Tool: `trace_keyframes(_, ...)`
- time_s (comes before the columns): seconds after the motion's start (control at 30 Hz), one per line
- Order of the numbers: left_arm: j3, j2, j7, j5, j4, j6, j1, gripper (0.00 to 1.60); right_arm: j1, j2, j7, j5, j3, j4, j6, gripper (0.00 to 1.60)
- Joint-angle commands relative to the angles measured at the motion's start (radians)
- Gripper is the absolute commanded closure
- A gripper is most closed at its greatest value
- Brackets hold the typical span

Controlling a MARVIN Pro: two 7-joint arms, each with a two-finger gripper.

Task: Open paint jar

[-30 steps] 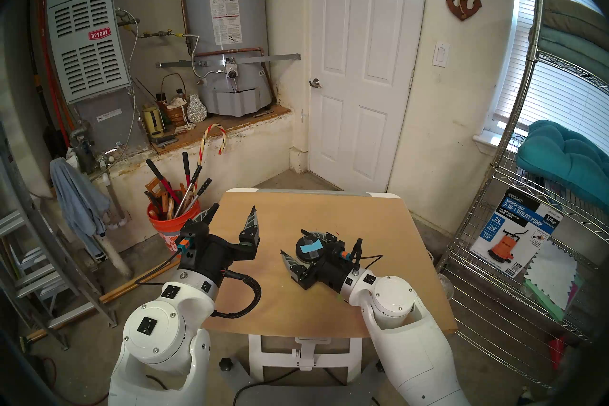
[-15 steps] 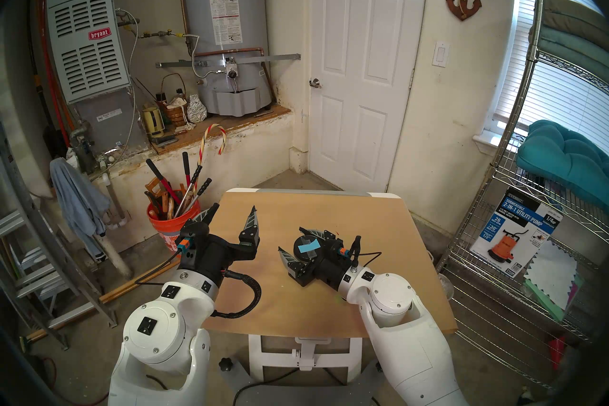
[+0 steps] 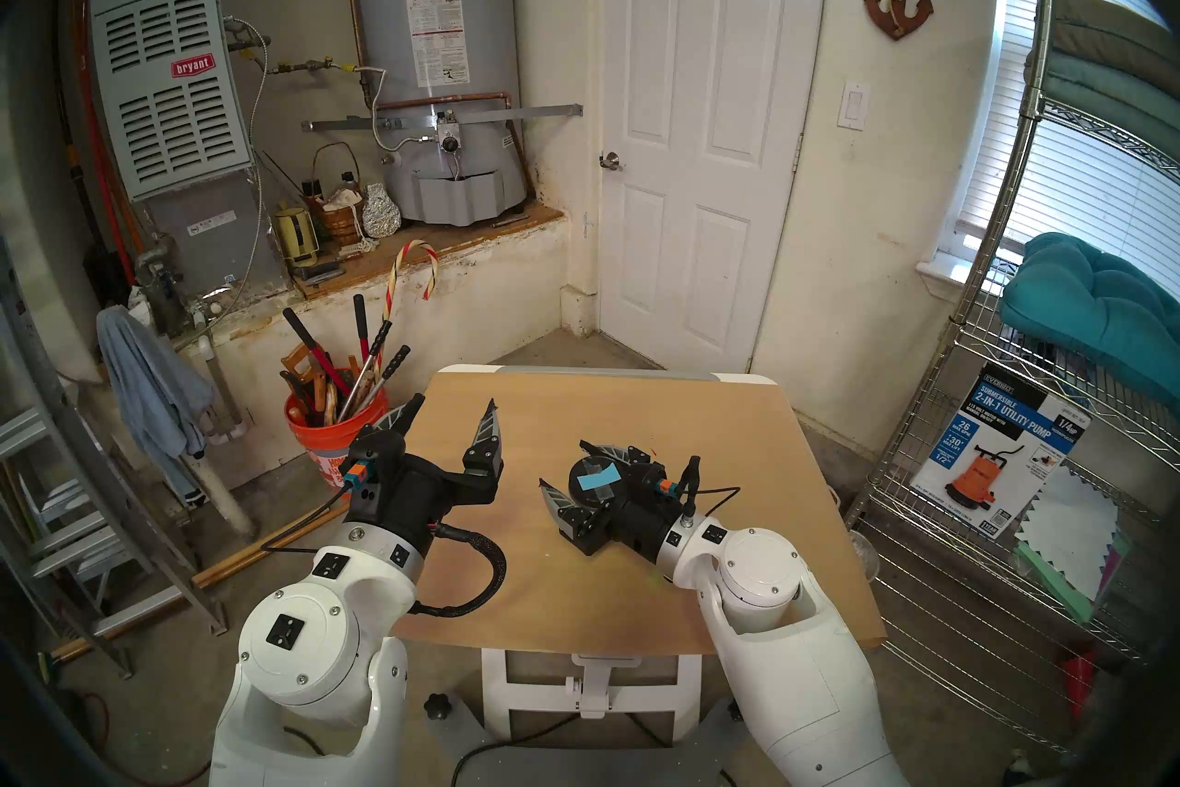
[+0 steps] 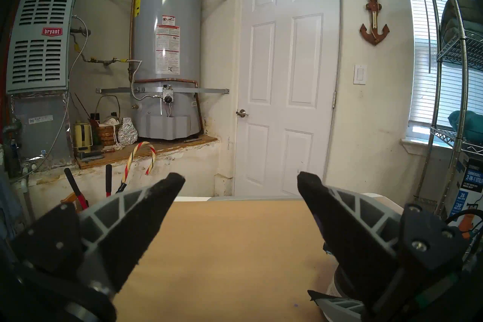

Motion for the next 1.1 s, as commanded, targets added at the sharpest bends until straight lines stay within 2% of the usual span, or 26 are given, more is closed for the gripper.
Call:
trace_keyframes(0.0, -0.003, 0.001, 0.001, 0.002, -0.021, -0.002, 0.001, 0.0, 0.01, -0.011, -0.004, 0.005, 0.001, -0.025, -0.009, 0.0)
trace_keyframes(1.07, -0.003, -0.001, 0.0, 0.004, -0.021, -0.002, 0.001, 0.0, 0.01, -0.011, -0.004, 0.005, 0.001, -0.025, -0.009, 0.0)
